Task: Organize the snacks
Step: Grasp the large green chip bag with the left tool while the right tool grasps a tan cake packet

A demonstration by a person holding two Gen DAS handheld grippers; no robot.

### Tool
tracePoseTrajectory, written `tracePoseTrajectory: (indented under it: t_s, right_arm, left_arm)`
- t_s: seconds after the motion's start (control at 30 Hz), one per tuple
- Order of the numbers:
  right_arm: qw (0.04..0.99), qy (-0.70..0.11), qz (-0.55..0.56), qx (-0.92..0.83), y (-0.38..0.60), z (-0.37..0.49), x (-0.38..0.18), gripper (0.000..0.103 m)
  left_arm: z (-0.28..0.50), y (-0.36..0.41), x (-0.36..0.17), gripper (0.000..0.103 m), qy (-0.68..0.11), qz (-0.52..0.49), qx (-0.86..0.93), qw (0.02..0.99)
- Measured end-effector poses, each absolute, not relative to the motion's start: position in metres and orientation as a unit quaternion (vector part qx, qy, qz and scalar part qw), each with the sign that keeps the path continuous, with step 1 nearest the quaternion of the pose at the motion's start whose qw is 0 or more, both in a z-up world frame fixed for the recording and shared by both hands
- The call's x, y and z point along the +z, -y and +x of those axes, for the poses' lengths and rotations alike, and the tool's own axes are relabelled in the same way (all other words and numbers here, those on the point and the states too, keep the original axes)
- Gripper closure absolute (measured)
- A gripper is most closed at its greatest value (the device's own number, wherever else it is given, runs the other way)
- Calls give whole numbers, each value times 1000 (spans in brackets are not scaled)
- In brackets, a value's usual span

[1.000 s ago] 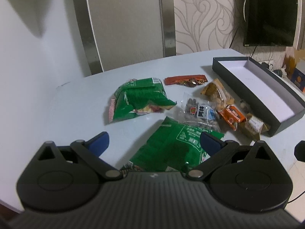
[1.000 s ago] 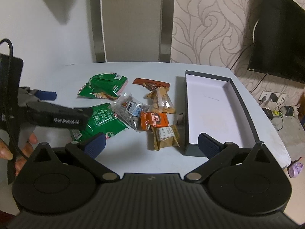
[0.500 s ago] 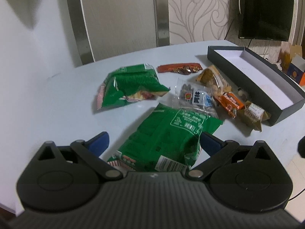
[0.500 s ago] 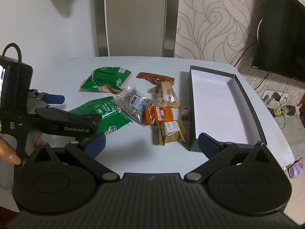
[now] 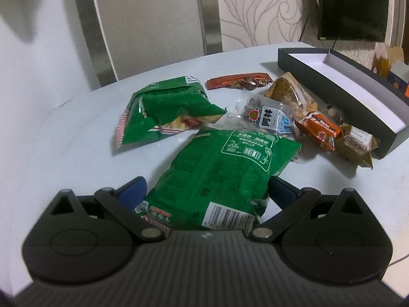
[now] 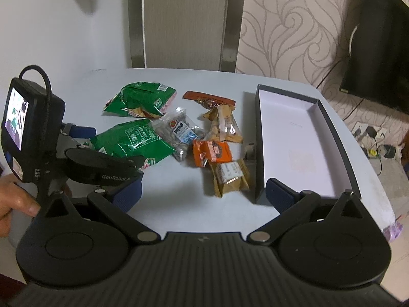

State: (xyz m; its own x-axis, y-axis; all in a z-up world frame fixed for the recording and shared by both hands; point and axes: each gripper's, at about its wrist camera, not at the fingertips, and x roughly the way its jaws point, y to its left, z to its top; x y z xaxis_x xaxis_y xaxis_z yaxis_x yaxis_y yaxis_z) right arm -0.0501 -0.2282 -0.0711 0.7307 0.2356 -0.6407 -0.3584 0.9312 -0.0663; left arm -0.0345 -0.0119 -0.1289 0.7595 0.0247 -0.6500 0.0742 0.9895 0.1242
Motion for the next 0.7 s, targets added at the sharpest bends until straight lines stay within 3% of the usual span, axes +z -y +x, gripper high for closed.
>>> tracePoseTrajectory:
  t_s: [0.3, 0.6, 0.7]
  right_arm:
    - [924, -310, -81, 210, 239, -22, -82, 0]
    - [900, -353, -127, 221, 231, 24, -114, 0]
    - [891, -375, -137, 216, 230, 36, -126, 7]
  left_arm:
    - [-25, 11, -129, 0, -343, 83, -16, 935]
    - [-13, 15, -132, 0, -345, 96, -12, 934]
    - [-11, 17, -133, 0, -345, 97, -12, 934]
